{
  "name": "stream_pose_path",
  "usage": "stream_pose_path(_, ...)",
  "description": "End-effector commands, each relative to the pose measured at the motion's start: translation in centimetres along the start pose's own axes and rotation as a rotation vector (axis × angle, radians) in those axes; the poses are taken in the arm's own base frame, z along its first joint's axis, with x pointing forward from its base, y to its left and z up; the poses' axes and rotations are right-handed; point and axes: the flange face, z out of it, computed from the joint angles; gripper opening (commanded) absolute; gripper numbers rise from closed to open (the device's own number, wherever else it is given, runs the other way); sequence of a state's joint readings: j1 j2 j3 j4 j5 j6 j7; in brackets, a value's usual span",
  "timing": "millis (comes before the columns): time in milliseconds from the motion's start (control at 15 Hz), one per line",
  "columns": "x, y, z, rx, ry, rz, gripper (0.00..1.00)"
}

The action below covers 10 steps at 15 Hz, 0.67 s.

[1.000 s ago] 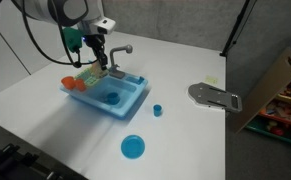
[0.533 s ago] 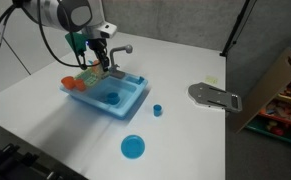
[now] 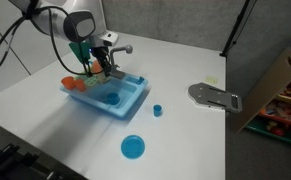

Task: Pick up the bottle on the blue plate and put it in the sink

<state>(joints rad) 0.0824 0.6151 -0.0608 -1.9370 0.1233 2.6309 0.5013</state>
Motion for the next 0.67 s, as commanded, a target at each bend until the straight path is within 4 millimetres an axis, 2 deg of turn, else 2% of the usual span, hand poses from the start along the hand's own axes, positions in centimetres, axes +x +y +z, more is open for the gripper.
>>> stream_pose_path(0,0.3,0.1,0.6,0.039,-0.002,-0.039,0.09)
stream_pose_path(600,0.0,1.2,2.6,0.059,-0.014,-0.103,0.09)
